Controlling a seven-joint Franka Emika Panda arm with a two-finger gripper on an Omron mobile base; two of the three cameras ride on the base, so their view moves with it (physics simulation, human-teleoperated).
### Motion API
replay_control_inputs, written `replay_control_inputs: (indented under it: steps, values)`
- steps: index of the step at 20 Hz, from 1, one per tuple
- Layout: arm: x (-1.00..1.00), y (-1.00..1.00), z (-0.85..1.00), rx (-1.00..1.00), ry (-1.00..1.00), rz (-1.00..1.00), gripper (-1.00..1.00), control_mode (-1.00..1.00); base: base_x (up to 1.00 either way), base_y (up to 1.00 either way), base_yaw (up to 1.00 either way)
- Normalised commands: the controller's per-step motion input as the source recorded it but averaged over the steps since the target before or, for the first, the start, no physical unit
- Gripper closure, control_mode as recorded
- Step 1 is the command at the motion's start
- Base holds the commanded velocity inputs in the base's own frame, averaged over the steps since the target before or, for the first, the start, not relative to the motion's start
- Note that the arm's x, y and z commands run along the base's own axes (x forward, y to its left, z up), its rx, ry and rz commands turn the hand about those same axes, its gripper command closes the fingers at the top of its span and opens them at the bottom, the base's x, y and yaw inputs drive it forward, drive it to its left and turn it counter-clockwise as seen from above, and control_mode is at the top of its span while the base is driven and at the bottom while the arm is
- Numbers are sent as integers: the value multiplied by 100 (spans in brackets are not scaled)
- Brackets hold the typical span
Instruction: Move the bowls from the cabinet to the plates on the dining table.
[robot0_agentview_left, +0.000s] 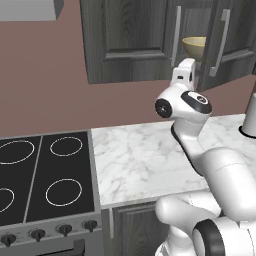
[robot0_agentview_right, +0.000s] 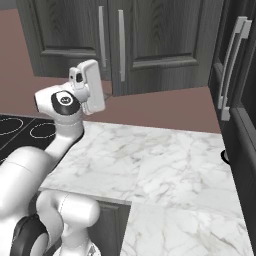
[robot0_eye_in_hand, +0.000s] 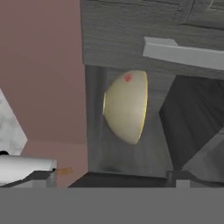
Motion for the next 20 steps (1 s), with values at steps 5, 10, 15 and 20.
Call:
replay_control_inputs:
  steps: [5,10,15,20]
  values:
    - [0,-37,0,0,-4,-8,-100,-100,0,0,0]
    - [0,-48,0,0,-7,-9,-100,-100,0,0,0]
    - [-24,-38,6,2,-14,-10,-100,-100,0,0,0]
    - [-84,-33,20,5,-26,-7,-100,-100,0,0,0]
